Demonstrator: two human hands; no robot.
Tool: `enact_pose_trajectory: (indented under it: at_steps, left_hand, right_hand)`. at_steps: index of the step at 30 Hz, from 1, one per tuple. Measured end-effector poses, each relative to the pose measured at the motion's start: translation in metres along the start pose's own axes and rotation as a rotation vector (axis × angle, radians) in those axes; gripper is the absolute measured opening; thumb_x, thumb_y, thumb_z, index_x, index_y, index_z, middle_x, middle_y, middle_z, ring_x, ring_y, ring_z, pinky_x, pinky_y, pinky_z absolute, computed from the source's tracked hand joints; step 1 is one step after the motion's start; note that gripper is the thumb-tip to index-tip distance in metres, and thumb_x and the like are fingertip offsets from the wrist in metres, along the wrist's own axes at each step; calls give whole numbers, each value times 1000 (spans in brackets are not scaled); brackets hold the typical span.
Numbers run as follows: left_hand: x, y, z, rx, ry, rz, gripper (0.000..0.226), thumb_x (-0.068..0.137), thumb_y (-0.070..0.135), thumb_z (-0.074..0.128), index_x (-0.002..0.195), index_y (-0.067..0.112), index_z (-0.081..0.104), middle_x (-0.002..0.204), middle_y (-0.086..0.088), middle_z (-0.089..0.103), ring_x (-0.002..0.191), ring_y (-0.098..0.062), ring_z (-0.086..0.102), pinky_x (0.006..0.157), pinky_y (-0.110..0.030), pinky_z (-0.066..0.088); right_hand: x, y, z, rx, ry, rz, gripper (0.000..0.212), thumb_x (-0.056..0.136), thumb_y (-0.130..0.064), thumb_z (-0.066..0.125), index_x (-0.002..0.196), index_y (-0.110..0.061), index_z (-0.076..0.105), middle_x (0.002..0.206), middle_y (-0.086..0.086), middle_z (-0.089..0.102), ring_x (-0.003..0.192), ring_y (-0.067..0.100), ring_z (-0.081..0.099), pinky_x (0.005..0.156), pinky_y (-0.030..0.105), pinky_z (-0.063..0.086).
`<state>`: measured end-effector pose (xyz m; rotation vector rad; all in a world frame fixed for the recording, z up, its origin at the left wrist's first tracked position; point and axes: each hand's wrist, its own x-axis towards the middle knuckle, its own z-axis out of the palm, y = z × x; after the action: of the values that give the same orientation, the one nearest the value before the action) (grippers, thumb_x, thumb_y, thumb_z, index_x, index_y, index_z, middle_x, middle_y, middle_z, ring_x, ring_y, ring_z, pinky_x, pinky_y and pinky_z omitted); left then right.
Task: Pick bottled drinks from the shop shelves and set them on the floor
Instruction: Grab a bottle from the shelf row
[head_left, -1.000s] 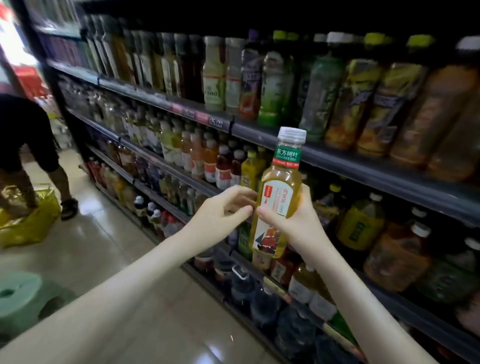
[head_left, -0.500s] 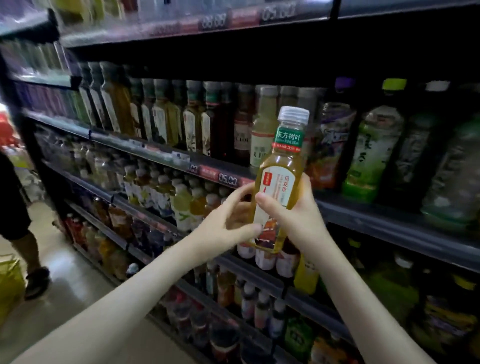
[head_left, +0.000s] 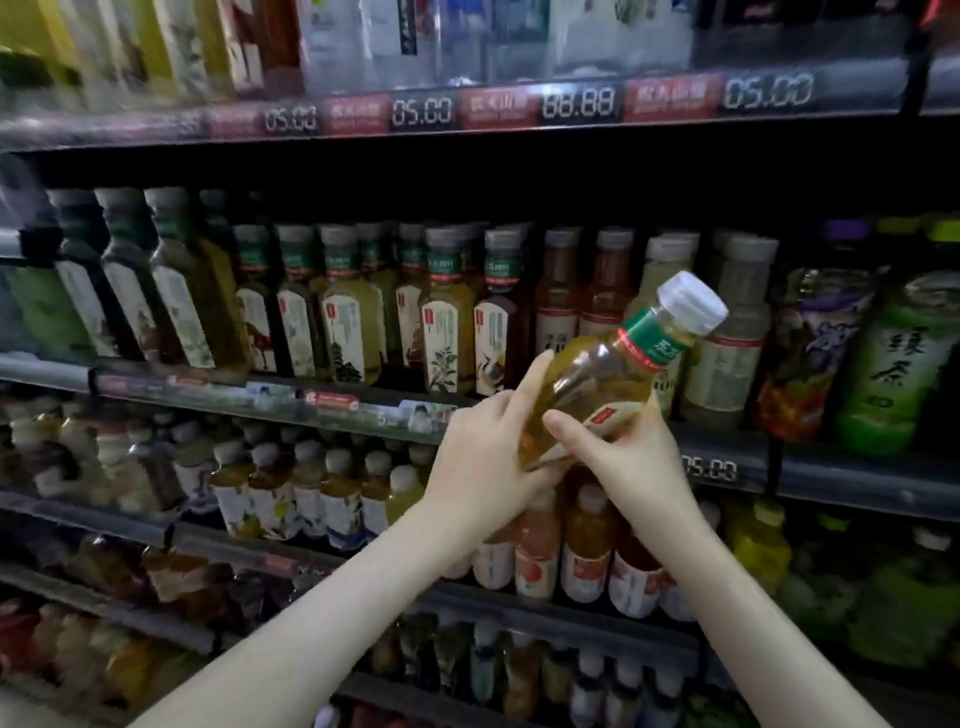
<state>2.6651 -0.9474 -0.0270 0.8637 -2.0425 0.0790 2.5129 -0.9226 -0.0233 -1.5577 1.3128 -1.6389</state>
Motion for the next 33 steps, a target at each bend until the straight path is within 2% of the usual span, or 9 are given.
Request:
enact_pose_trajectory:
  at_steps: [5, 9, 14, 16, 19, 26, 28, 30, 33]
  left_hand:
    - [22, -21, -3, -58, -24, 98, 85, 86, 39, 65, 152, 25, 12, 119, -3, 62, 105, -15, 57, 90, -33, 47]
    - [14, -60, -19, -78, -59, 92, 66, 94, 44, 53, 151, 24, 27, 132, 2, 57, 118, -10, 51, 98, -25, 42]
    - [6, -135, -44, 128, 302, -151, 46, 93, 20, 59, 137, 12, 51, 130, -18, 53, 123, -29, 48, 102, -42, 40]
    - [12, -169, -55, 261, 325, -235, 56, 89, 15, 63, 142, 15, 46, 136, -27, 44, 129, -41, 40, 105, -53, 34]
    - [22, -213, -69, 333, 231, -361, 69, 91, 30, 61, 151, 24, 28, 151, -30, 20, 140, -46, 18, 110, -62, 22]
    - [30, -277, -78, 224, 115, -374, 81, 86, 66, 45, 150, 44, 1, 158, -9, -8, 144, -39, -2, 108, -67, 22]
    - [28, -287, -77, 177, 148, -344, 81, 84, 70, 41, 149, 47, -1, 157, -4, -12, 144, -38, -5, 105, -69, 27]
    - [27, -295, -78, 158, 164, -345, 85, 82, 71, 43, 148, 49, -7, 156, -2, -16, 144, -40, -8, 105, -70, 26]
    - [27, -304, -78, 154, 149, -348, 88, 81, 74, 43, 147, 49, -9, 156, 0, -21, 144, -37, -18, 109, -68, 14]
  right_hand:
    - [16, -2, 12, -26, 129, -76, 53, 71, -34, 80, 117, -29, 54, 100, -22, 69, 93, -6, 65, 74, 13, 51]
    - [24, 4, 32, -42, 147, -83, 51, 68, -40, 79, 113, -32, 56, 100, -24, 68, 93, -7, 64, 78, 16, 47]
    - [29, 6, 68, -76, 175, -58, 53, 64, -49, 79, 110, -36, 55, 99, -28, 67, 91, -11, 62, 70, 7, 45]
    - [31, 4, 85, -90, 212, -67, 48, 65, -50, 78, 105, -39, 54, 97, -32, 65, 90, -13, 61, 67, 5, 43]
    - [40, 0, 117, -93, 261, -68, 47, 64, -50, 79, 102, -39, 52, 97, -38, 62, 89, -18, 57, 66, -5, 38]
    - [75, 3, 209, -194, 372, -28, 59, 67, -48, 81, 114, -33, 48, 95, -23, 61, 86, -20, 55, 64, -2, 40]
    - [84, 3, 229, -264, 418, 2, 70, 67, -51, 80, 124, -26, 47, 102, -16, 63, 92, -6, 61, 72, 3, 43]
    - [91, 5, 245, -346, 434, 47, 83, 69, -54, 78, 135, -23, 40, 114, -4, 63, 105, 14, 61, 84, 20, 46]
    - [99, 8, 262, -521, 423, 46, 82, 71, -58, 73, 133, -17, 38, 120, 3, 58, 112, 23, 57, 87, 31, 50]
